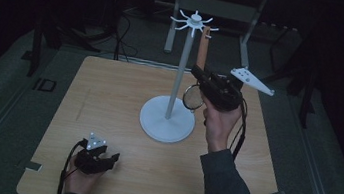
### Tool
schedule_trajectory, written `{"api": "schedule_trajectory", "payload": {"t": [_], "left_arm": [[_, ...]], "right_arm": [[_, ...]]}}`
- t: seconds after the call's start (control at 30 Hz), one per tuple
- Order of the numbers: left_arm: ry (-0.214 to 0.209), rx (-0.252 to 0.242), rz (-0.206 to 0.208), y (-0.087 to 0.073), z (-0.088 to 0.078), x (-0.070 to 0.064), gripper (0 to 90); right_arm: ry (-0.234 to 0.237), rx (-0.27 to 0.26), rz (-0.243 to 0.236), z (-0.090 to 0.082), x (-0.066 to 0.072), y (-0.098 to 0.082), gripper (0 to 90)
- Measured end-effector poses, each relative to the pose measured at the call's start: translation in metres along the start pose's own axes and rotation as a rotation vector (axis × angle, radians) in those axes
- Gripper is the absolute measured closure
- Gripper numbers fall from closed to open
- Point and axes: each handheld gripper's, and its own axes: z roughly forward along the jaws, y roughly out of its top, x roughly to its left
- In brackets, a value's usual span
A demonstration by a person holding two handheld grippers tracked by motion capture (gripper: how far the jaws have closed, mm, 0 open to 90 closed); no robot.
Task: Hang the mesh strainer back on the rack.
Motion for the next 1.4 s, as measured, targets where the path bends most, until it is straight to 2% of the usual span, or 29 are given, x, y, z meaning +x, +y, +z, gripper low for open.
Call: {"api": "schedule_trajectory", "payload": {"t": [0.57, 0.63, 0.9, 1.13, 1.4], "left_arm": [[-0.001, 0.002, 0.003, 0.0, 0.0, 0.0, 42.4], [-0.001, 0.003, 0.004, 0.0, 0.0, 0.0, 42.4], [-0.001, 0.002, 0.003, 0.0, 0.0, 0.0, 42.4], [0.0, 0.002, 0.004, 0.0, 0.0, 0.0, 42.4], [0.0, 0.002, 0.004, 0.0, 0.0, 0.0, 42.4]], "right_arm": [[0.003, 0.021, 0.006, 0.003, -0.004, -0.003, 67.2], [-0.011, 0.035, 0.016, 0.003, -0.006, -0.006, 65.0], [-0.03, 0.024, 0.028, 0.0, -0.01, -0.008, 58.9], [-0.077, 0.016, 0.002, -0.007, -0.011, -0.01, 54.5], [-0.101, 0.031, -0.025, -0.012, -0.015, -0.013, 53.5]]}}
